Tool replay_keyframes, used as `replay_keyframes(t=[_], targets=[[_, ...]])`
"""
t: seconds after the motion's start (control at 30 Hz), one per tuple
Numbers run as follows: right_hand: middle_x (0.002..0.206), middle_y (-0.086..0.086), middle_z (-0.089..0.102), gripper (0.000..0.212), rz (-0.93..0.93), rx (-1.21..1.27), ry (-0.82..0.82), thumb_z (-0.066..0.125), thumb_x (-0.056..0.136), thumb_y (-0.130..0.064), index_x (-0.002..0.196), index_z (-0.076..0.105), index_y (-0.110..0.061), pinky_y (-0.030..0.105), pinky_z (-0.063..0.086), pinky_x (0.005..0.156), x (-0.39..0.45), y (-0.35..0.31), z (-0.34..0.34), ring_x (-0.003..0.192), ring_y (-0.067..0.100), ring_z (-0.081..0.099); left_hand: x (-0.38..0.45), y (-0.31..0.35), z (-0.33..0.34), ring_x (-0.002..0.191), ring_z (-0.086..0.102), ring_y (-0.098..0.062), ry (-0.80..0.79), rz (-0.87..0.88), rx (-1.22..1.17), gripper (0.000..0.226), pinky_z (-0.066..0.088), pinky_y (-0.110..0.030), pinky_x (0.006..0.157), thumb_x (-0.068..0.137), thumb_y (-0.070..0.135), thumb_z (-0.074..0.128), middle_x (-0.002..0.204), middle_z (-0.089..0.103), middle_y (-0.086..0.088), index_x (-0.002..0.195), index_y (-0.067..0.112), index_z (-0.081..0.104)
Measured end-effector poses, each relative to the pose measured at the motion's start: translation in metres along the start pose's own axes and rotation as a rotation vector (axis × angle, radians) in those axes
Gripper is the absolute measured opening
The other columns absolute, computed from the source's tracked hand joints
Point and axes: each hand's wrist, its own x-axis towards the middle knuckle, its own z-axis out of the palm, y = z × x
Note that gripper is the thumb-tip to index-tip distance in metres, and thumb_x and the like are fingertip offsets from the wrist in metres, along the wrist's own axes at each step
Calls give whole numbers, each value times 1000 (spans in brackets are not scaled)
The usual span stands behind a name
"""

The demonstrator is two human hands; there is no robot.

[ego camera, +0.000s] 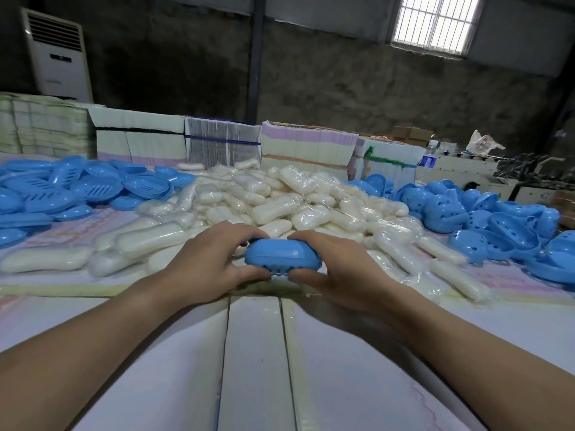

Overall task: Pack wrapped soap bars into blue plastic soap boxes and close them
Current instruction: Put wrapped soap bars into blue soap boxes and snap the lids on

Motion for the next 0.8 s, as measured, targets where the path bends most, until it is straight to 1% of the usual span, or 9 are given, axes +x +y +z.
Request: replay_keyframes(t=[0.1,0.23,0.33,0.43,0.53,0.6,0.67,0.73,0.8], targets=[[108,-20,61,46,28,107,-11,64,79,-54,121,44,-49,25,46,79,-2,1,-6,93,3,55,-3,3,0,102,54,-8,34,44,5,47,50,-41,86,82,49,78,113,65,18,124,33,64],[110,-27,60,47,76,409,-96,58,77,-67,120,40,-66,9,45,76,-6,1,-14,99,-2,59,-6,13,-3,98,53,-9,86,152,47,48,52,-41,78,82,53,69,113,64,21,124,31,65],[110,-21,60,48,98,496,-144,58,76,-65,121,42,-65,15,50,77,-7,1,-16,95,5,62,-5,21,-2,99,49,-5,114,218,78,45,52,-37,75,84,48,72,115,63,22,125,30,64],[104,-18,61,42,116,527,-95,63,77,-55,116,47,-62,15,50,73,-8,0,-23,87,6,64,-3,24,0,112,48,-6,136,224,52,55,50,-33,84,83,35,81,124,51,27,133,32,59],[104,-16,60,39,186,487,-31,65,79,-50,114,50,-58,12,49,70,-16,6,-41,83,5,63,-4,19,0,120,45,-6,143,194,24,67,46,-33,89,82,29,83,131,44,24,139,40,50],[104,-12,62,39,260,422,-15,65,80,-49,116,51,-55,14,49,69,-29,20,-58,80,6,62,-7,15,1,117,50,-7,120,180,2,57,47,-33,88,86,37,77,129,48,22,136,44,49],[102,-13,63,39,383,285,-27,65,81,-51,116,50,-55,18,46,67,-47,44,-79,78,4,61,-10,11,2,110,56,-6,99,167,-38,47,49,-33,84,85,52,62,126,53,21,130,47,52],[103,-9,64,42,543,129,-3,65,79,-55,118,50,-53,22,43,70,-70,74,-102,84,5,60,-7,7,2,108,58,1,55,142,-55,47,51,-31,80,82,58,54,124,56,24,128,47,54],[100,-2,65,42,696,4,70,65,81,-53,120,53,-45,26,44,73,-97,106,-123,87,10,59,-1,-1,8,107,59,5,35,137,-55,46,50,-27,77,82,59,54,124,58,24,127,50,54]])
